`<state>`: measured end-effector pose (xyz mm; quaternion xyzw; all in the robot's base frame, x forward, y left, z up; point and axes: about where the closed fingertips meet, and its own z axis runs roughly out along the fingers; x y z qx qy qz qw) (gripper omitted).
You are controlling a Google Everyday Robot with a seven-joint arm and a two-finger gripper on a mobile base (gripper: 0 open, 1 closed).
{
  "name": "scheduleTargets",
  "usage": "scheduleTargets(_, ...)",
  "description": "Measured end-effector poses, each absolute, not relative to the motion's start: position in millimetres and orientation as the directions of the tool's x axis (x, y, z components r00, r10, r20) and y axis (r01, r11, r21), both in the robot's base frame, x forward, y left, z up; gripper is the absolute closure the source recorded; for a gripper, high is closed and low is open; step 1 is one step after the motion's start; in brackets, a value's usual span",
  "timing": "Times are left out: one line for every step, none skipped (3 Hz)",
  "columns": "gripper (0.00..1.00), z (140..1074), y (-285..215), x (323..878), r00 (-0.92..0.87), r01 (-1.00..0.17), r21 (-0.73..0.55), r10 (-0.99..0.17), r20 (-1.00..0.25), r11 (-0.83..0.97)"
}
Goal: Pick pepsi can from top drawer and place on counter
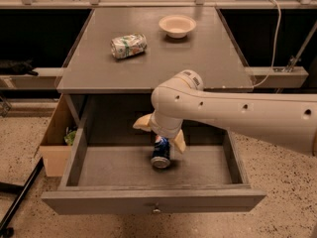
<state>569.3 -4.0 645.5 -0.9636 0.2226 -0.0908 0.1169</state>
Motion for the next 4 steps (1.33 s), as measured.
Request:
scheduleTargets(0.0, 647.3, 1.2, 570.8, 0.901, -0.371, -0.262, -0.414, 0.131, -0.891)
scheduleTargets(0.0, 641.1, 0.8, 578.0, 0.938, -0.288, -0.216, -0.321, 0.135, -0.933)
scheduleTargets(0.0, 641.1, 0.8, 577.9, 0.938, -0.287, -0.216, -0.32, 0.135, -0.933)
scheduleTargets(0.0, 636.1, 4.1, 571.2, 0.945, -0.274, -0.177, -0.299, 0.134, -0.945)
